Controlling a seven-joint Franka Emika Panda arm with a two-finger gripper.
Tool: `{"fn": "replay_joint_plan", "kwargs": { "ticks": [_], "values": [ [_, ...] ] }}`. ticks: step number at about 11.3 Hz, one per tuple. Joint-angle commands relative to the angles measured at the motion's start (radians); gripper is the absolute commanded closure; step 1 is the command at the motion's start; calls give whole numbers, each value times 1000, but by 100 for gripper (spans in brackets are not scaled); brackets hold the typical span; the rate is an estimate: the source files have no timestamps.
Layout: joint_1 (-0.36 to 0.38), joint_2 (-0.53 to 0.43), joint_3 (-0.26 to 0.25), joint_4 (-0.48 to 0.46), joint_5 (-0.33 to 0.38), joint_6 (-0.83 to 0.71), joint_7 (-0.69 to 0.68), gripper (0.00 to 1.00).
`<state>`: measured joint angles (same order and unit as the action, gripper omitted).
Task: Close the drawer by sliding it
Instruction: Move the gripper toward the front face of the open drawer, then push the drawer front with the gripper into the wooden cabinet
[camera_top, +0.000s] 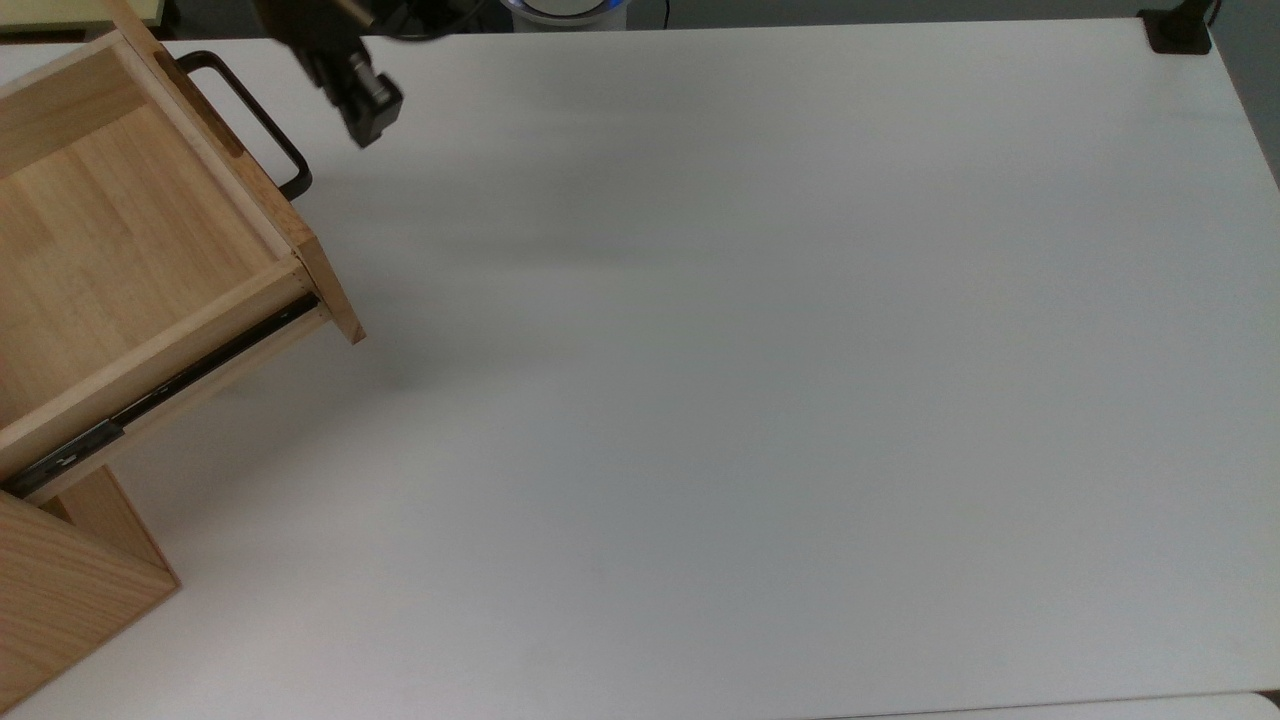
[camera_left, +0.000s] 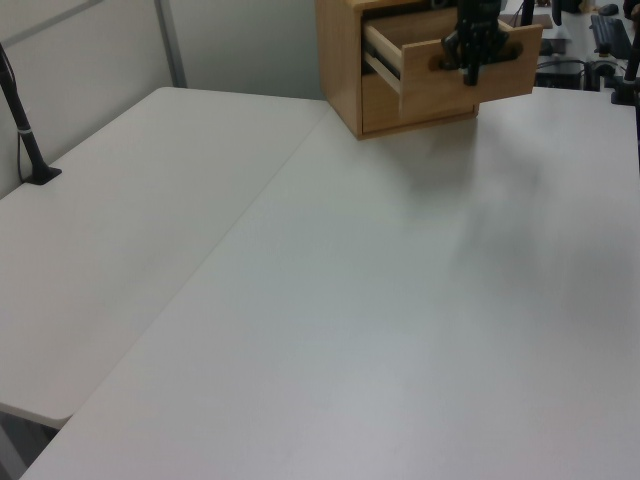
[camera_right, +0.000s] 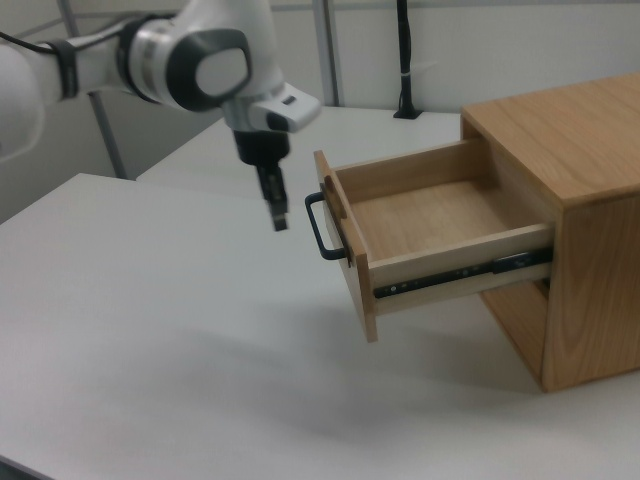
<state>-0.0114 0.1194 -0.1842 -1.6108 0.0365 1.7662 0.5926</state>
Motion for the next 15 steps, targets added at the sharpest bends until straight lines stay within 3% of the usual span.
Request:
{"fn": "replay_joint_plan", "kwargs": {
  "ticks": [1,5,7,15],
  "values": [
    [10,48,-79,17,22,138,16,92],
    [4,124,-144,22,16,321,7,92],
    [-1,193,-165,81,14,395,6,92],
    [-76,351,-172,149,10,740,-71,92]
  ]
}}
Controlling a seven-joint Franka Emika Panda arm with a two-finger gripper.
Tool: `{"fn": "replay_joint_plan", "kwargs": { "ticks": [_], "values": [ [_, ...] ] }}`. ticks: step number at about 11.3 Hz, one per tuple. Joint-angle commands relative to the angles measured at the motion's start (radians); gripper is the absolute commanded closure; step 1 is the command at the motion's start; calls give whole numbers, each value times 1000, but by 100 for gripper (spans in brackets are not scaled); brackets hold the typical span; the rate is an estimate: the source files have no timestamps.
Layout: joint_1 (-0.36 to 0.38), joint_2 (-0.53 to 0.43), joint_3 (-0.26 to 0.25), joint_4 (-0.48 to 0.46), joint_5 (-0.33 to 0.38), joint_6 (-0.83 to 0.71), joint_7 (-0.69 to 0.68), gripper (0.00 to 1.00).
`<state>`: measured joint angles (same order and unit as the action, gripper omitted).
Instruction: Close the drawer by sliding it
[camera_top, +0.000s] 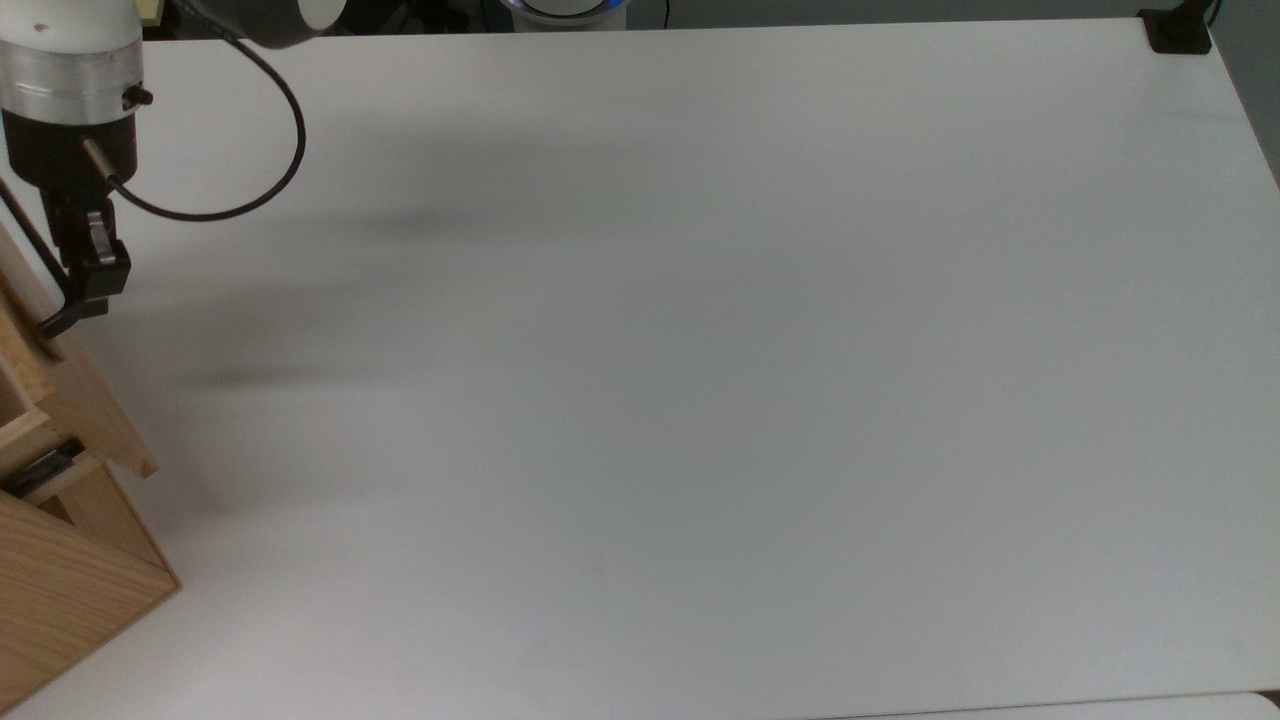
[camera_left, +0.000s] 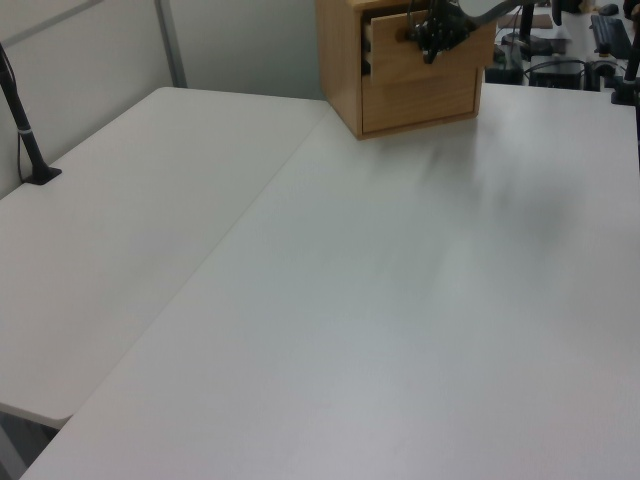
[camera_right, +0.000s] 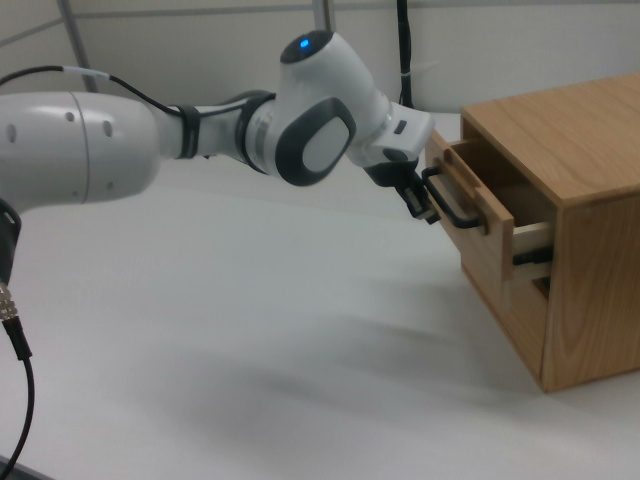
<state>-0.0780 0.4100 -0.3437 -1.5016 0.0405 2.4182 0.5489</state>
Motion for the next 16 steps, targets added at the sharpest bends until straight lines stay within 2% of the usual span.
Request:
{"fn": "replay_joint_plan", "kwargs": {
  "ticks": [1,8,11,13,14,16],
  "values": [
    [-17,75,-12,40,4,128,-27,92],
    [-48,98,-41,40,-2,349,-56,91],
    [-45,90,-55,35,-11,358,-85,87],
    [-34,9,-38,-26,-11,302,-125,77],
    [-8,-46,-22,-52,-11,207,-147,73],
    [15,-149,21,-65,-7,-105,-261,45]
  ]
}}
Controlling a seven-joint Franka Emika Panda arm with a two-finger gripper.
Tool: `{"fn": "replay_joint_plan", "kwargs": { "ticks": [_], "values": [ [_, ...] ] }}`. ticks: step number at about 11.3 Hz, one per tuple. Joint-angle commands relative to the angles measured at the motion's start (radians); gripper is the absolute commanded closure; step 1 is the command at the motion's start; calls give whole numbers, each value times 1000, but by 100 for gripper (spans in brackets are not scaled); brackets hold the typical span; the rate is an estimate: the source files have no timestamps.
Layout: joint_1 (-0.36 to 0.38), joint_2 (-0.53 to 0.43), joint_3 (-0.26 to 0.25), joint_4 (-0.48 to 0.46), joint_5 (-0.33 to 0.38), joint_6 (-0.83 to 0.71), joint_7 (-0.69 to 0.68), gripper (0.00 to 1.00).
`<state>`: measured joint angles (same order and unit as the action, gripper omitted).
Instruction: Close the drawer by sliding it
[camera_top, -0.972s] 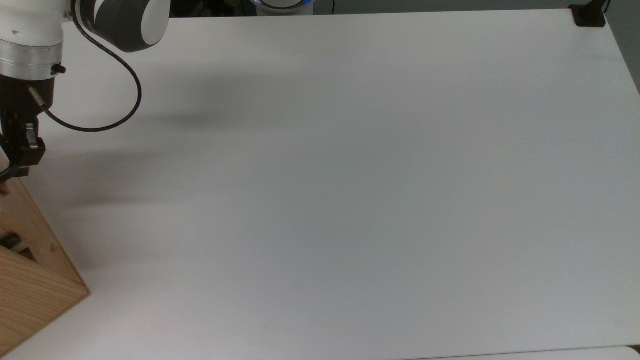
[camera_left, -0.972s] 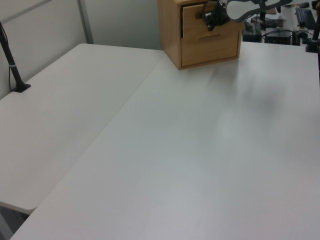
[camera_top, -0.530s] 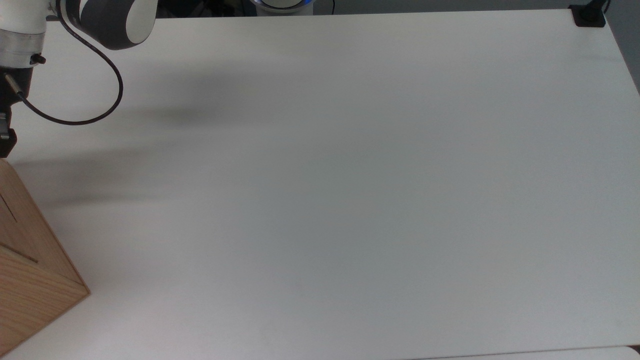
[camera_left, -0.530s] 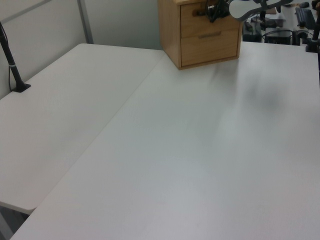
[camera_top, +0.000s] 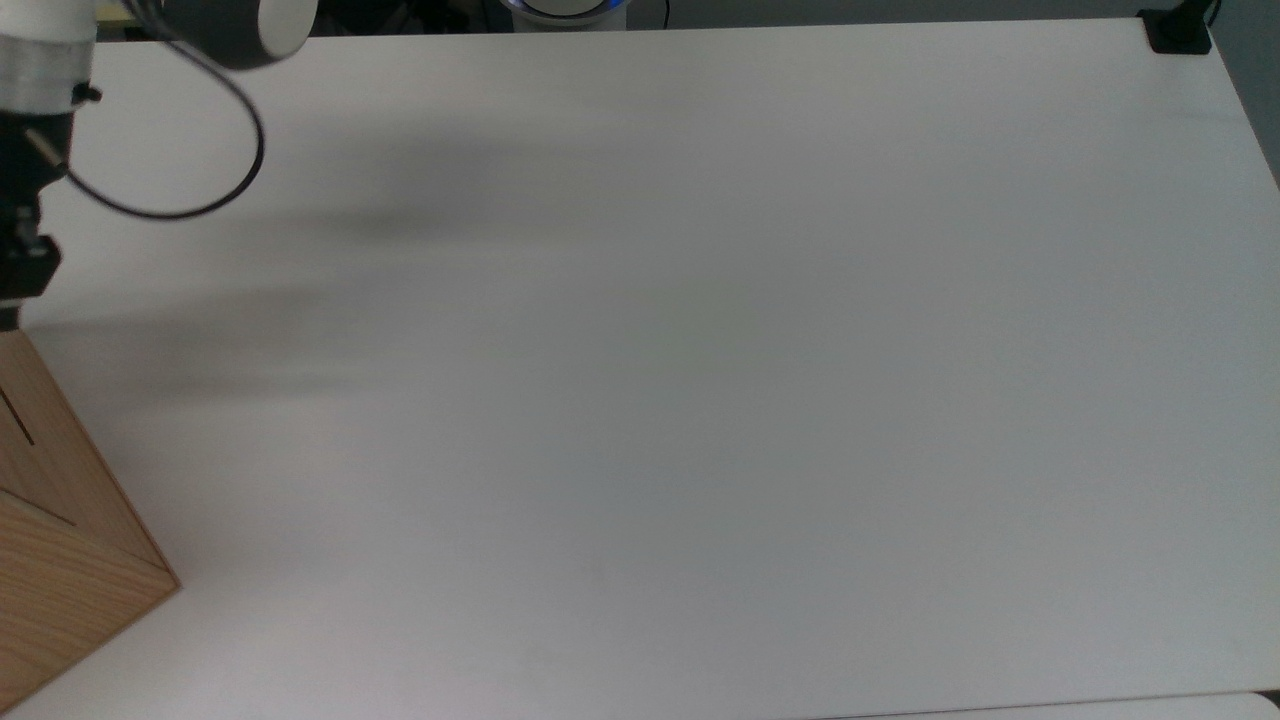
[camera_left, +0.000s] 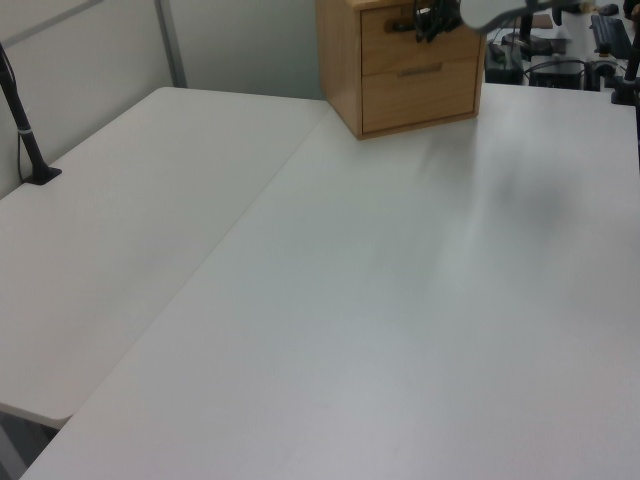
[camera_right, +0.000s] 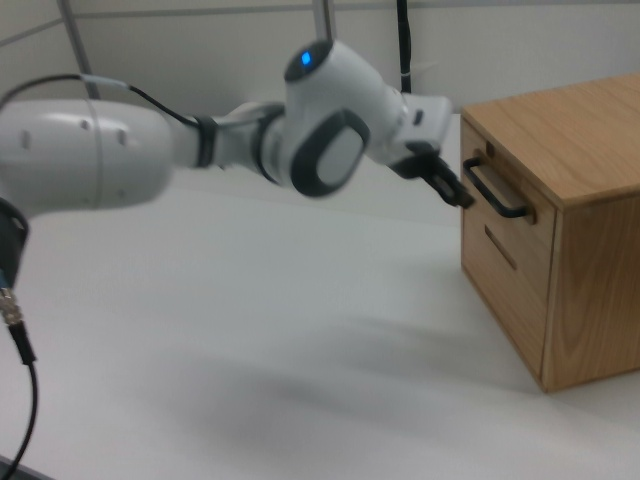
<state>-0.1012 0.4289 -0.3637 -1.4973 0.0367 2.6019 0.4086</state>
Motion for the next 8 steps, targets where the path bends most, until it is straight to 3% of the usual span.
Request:
{"fn": "replay_joint_plan", "kwargs": {
  "ticks": [1,2,3,6,8],
  "values": [
    [47,-206,64,-69,-1,-438,-175,12],
    [75,-238,83,-72,-1,-561,-218,0],
    [110,-265,100,-75,-3,-660,-276,0],
    [155,-361,213,-112,-6,-856,-370,0],
    [201,-397,221,-152,-6,-878,-399,0]
  ]
}}
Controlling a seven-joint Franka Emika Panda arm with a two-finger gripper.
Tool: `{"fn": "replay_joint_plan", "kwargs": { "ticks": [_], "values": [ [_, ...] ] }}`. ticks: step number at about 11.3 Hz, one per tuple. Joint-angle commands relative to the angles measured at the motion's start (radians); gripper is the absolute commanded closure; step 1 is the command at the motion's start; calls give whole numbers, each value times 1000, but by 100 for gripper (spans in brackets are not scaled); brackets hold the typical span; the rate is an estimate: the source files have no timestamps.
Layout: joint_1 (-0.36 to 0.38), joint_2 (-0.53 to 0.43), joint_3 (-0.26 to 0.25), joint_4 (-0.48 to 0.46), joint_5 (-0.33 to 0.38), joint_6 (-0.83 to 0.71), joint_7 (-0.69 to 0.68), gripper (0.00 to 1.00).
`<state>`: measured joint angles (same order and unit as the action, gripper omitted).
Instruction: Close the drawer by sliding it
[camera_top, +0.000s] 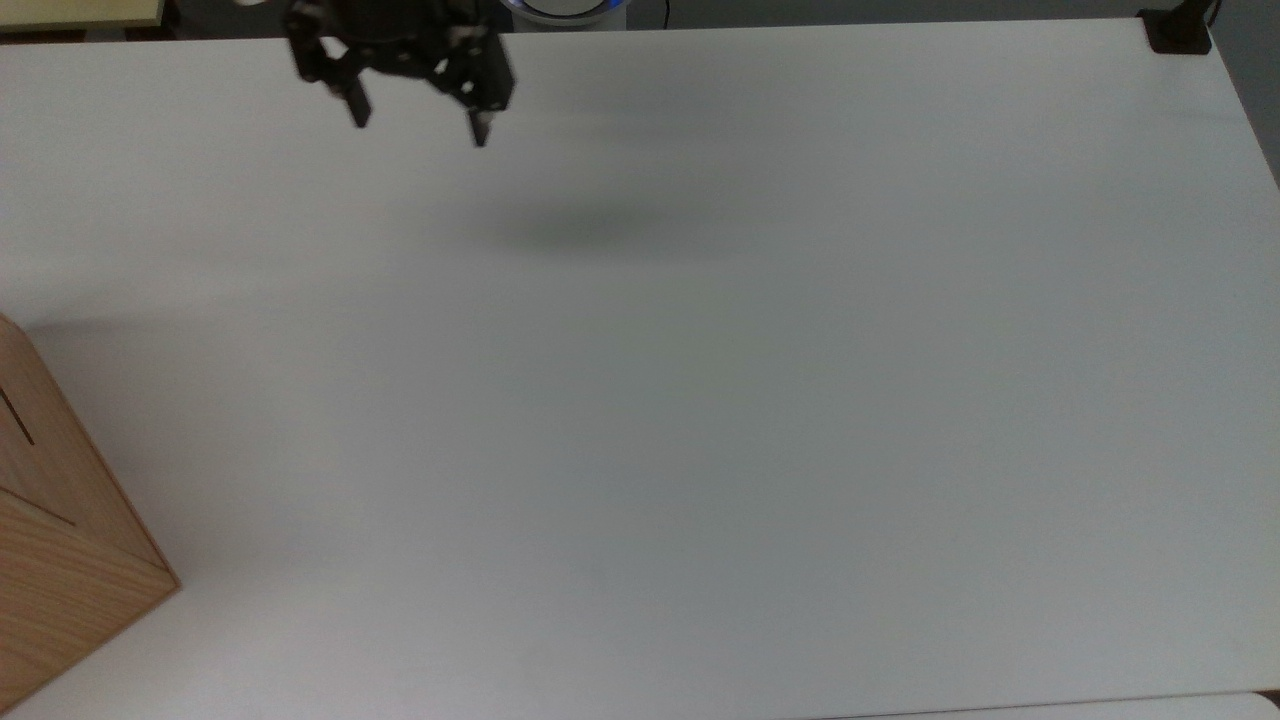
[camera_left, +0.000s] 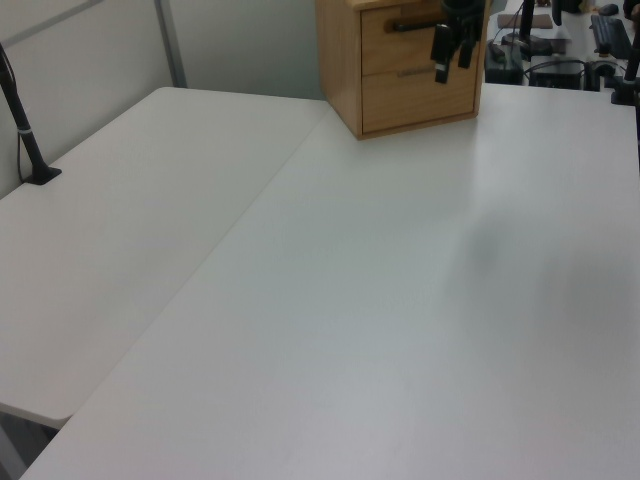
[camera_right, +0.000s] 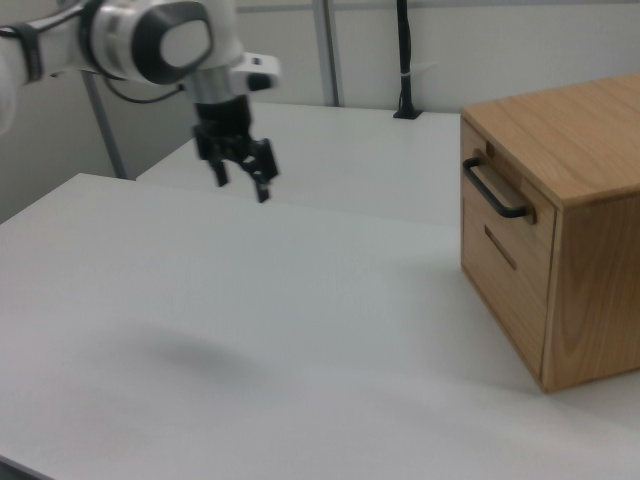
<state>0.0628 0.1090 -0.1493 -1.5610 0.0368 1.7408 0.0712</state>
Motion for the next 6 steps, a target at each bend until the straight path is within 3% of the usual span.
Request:
{"fn": "replay_joint_plan", "kwargs": {
  "ticks": [1,6],
  "values": [
    [32,-81,17,-88,-6,-27,-74,0],
    [17,-91,4,-83,3,-76,-111,0]
  ]
}}
